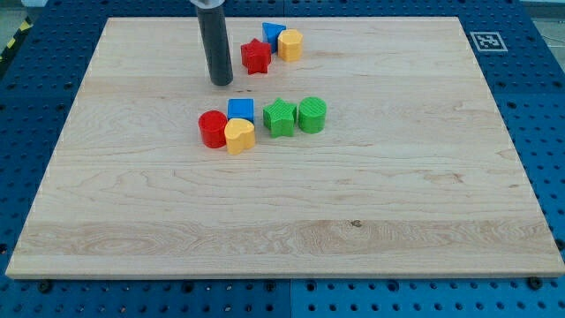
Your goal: Move the green circle to the right of the red star
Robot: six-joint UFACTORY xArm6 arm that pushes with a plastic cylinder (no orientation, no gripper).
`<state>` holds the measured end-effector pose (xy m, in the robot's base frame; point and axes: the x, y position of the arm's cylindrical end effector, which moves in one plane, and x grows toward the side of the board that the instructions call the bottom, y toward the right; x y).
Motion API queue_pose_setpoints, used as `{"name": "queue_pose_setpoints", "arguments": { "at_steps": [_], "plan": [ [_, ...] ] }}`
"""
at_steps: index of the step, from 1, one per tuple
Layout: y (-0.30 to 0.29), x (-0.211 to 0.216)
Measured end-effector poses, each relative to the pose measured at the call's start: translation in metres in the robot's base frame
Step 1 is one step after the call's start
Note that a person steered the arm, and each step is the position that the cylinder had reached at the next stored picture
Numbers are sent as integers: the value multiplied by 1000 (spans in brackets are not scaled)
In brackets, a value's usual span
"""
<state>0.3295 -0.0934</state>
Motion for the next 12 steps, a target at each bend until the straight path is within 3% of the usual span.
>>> {"name": "queue_pose_setpoints", "arguments": {
  "at_steps": [4,6,9,12],
  "plan": [
    [2,-24],
    [18,-7],
    [50,-23],
    [51,19]
  ]
}}
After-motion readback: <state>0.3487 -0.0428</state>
